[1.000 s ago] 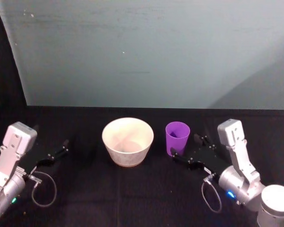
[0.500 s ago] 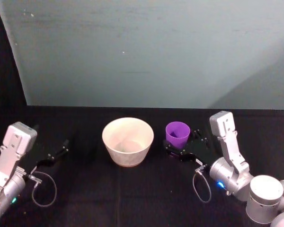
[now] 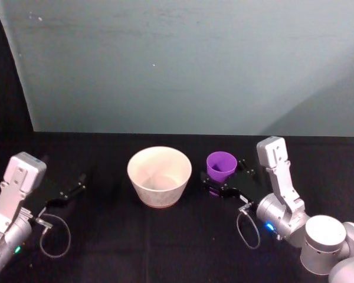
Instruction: Pick up the cup and pour the mung beans from the cup into the bowl.
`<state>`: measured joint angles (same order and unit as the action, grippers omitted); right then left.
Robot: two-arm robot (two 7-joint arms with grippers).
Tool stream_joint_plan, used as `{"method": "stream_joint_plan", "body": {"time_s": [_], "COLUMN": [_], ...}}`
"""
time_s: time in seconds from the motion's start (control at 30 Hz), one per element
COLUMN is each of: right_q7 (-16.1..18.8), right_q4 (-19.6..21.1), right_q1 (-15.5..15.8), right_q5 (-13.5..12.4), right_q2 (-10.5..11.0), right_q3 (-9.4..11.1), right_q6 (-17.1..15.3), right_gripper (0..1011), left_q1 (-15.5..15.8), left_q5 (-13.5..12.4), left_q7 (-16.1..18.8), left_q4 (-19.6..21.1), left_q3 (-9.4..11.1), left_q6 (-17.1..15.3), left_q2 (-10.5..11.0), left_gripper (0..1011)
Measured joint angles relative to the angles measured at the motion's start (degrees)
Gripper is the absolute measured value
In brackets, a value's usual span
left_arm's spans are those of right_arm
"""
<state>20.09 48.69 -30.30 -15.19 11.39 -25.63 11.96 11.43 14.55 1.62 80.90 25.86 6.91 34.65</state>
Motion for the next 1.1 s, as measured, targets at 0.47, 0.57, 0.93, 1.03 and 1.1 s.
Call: {"method": "stream_joint_plan", "body": {"time_s": [0.47, 0.57, 0.93, 1.03, 1.1], "right_q7": [0.3, 0.0, -0.7, -1.1, -1.3], "right_q4": [-0.9, 0.0, 5.7, 8.0, 9.2], "right_q1": [0.2, 0.7, 2.1, 2.9, 3.3], "right_q5": [1.5, 2.0, 4.0, 4.3, 4.5], "right_q2": [-1.1, -1.1, -0.4, -0.2, -0.2], "right_q3": [1.6, 2.2, 3.1, 3.7, 4.0], "right_q6": [0.6, 0.8, -0.8, -1.2, -1.3], "right_gripper": [768, 735, 723, 724, 723], "left_q1": [0.0, 0.0, 0.0, 0.0, 0.0], "left_q5": [0.0, 0.0, 0.0, 0.0, 0.0], "left_q7": [0.0, 0.0, 0.0, 0.0, 0.0], "left_q4": [0.0, 0.0, 0.0, 0.0, 0.0], "left_q3": [0.0, 0.0, 0.0, 0.0, 0.0], "left_q6": [0.0, 0.0, 0.0, 0.0, 0.0], "left_q2": [0.0, 0.0, 0.0, 0.0, 0.0], "left_gripper": [1011, 1011, 1011, 1011, 1011]}}
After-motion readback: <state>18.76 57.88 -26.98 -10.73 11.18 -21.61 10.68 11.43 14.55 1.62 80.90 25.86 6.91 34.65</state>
